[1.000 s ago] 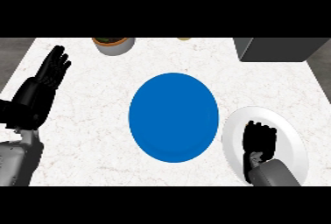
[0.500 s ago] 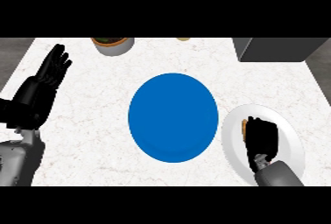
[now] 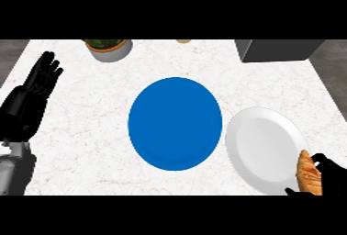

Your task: Pick the croissant from the plate and place it in the plate

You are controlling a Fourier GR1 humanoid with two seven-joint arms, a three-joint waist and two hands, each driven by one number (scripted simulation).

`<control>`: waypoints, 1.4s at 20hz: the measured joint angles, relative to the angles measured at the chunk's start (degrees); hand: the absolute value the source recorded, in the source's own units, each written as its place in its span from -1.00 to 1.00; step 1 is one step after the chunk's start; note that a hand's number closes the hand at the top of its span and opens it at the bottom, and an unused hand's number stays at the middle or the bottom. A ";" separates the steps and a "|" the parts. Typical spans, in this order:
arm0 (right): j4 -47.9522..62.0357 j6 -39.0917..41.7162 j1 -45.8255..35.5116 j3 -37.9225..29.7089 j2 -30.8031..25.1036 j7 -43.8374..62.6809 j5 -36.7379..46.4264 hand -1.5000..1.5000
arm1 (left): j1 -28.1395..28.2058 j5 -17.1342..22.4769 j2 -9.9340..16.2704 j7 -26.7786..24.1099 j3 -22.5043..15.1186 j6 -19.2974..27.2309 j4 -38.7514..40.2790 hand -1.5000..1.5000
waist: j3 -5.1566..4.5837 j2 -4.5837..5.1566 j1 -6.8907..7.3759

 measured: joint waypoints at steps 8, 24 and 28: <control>-22.70 -5.06 10.48 1.89 0.62 -6.05 -5.46 1.00 | 0.30 -0.48 -0.91 0.53 -1.06 -0.32 -1.45 0.00 | 0.10 0.26 1.14; -27.85 6.30 -14.58 17.36 16.01 5.17 -1.99 1.00 | -2.51 -2.11 -2.71 0.40 -1.40 -1.31 0.31 0.00 | 0.09 0.83 3.33; -19.10 6.92 -24.81 17.29 21.98 7.99 -2.31 1.00 | -2.05 -1.84 -2.61 0.42 -0.80 -2.09 -0.57 0.00 | 0.11 0.85 3.58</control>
